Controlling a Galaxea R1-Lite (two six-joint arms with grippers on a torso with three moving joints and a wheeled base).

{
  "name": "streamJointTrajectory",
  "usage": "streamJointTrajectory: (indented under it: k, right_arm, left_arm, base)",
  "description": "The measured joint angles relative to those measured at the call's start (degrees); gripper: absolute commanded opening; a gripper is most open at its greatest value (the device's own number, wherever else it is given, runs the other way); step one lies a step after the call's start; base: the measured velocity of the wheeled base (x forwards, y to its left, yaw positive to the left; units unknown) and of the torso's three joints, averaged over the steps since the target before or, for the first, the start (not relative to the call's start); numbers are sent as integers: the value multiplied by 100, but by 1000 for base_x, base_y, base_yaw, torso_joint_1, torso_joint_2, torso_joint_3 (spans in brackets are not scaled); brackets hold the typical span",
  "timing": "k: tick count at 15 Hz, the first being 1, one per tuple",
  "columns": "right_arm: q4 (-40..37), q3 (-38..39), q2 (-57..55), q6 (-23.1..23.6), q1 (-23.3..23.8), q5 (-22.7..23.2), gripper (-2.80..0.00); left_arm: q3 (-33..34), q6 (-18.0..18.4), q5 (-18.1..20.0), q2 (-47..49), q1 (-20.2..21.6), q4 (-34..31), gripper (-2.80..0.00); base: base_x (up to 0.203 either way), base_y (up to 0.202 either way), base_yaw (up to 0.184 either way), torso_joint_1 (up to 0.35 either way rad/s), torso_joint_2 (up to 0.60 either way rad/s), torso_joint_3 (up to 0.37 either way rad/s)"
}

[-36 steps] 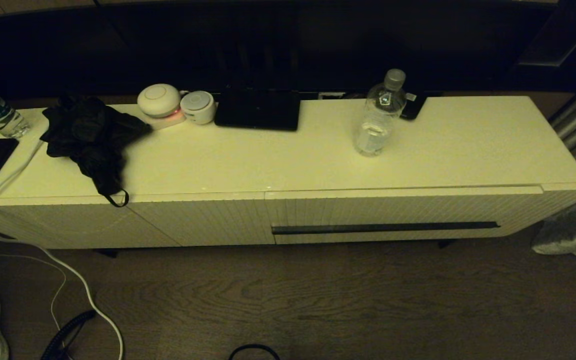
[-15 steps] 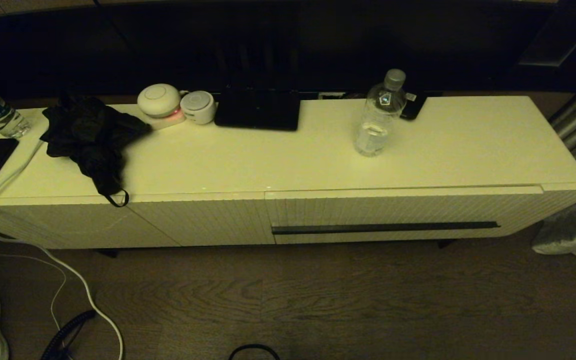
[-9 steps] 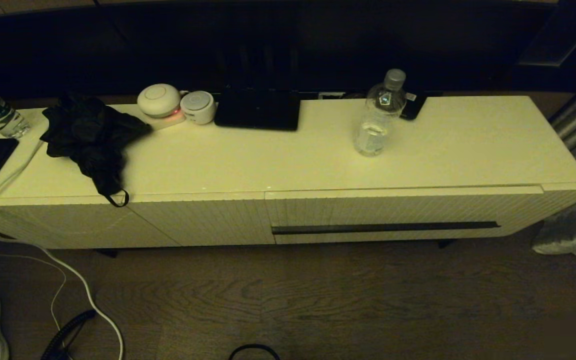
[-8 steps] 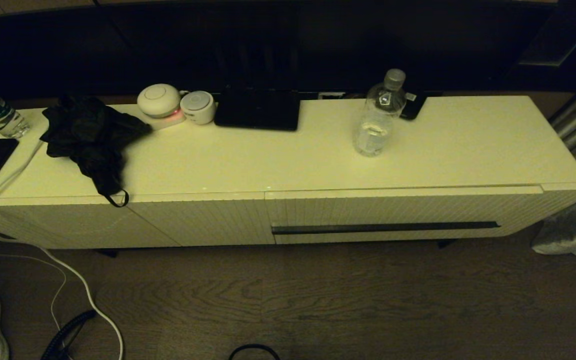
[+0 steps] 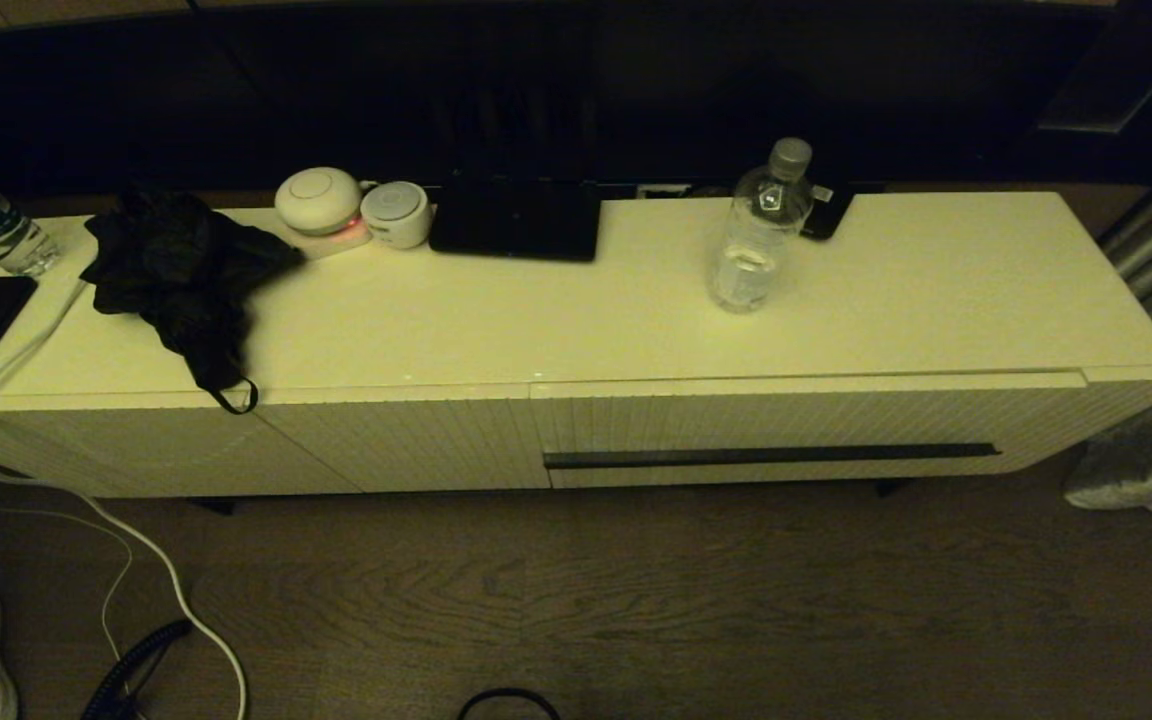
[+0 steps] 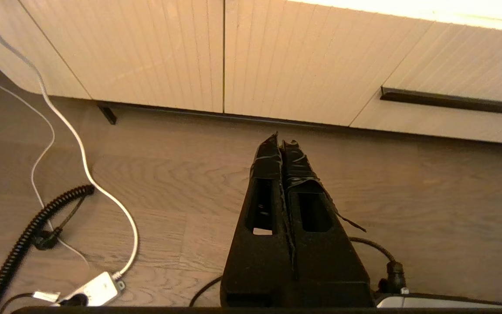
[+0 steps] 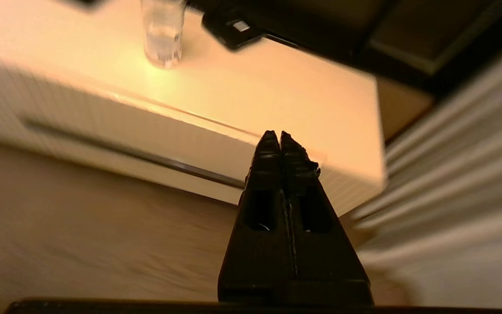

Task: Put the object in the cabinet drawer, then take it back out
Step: Open the drawer

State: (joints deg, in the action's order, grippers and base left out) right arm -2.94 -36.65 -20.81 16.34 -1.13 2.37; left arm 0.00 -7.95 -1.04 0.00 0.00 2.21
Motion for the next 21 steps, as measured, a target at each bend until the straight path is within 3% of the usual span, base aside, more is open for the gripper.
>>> streamJointTrajectory:
  k: [3, 5, 7, 10, 11, 12, 16, 19, 21]
  right_arm:
    - [-110, -579, -1083, 1280, -38, 175, -280]
    - [-193, -943, -1784, 1808, -43, 181, -280]
    - [-306, -1388, -2416, 2241, -51, 173, -280]
    - [-507, -1815, -3086, 3506, -60, 172, -280]
    - [-540, -1880, -3255, 3947, -62, 173, -280]
    - [-567, -1911, -3398, 4357, -62, 180, -280]
    - [-635, -1634, -3720, 5510, -431, 172, -280]
    - [-629, -1153, -3845, 5896, -1214, -219, -280]
    - [-496, -860, -3976, 5857, -1866, -654, -280]
  left_arm:
    - [0, -478, 7, 0, 0, -12, -280]
    - [0, -1222, 10, 0, 0, -37, -280]
    - [0, -2235, 10, 0, 0, -39, -280]
    - [0, -4107, 14, 0, 0, -105, -280]
    - [0, -4578, 18, 0, 0, -117, -280]
    - [0, -4804, 13, 0, 0, -117, -280]
    - [0, -4855, 10, 0, 0, -119, -280]
    - [0, -4858, 11, 0, 0, -119, -280]
    - [0, -4860, 10, 0, 0, -119, -280]
  base:
    - [0, 0, 0, 0, 0, 0]
    - [0, 0, 0, 0, 0, 0]
    - [0, 0, 0, 0, 0, 0]
    - [0, 0, 0, 0, 0, 0]
    - [0, 0, 0, 0, 0, 0]
    - [0, 0, 0, 0, 0, 0]
    - [0, 0, 0, 0, 0, 0]
    - [0, 0, 0, 0, 0, 0]
    - [0, 0, 0, 0, 0, 0]
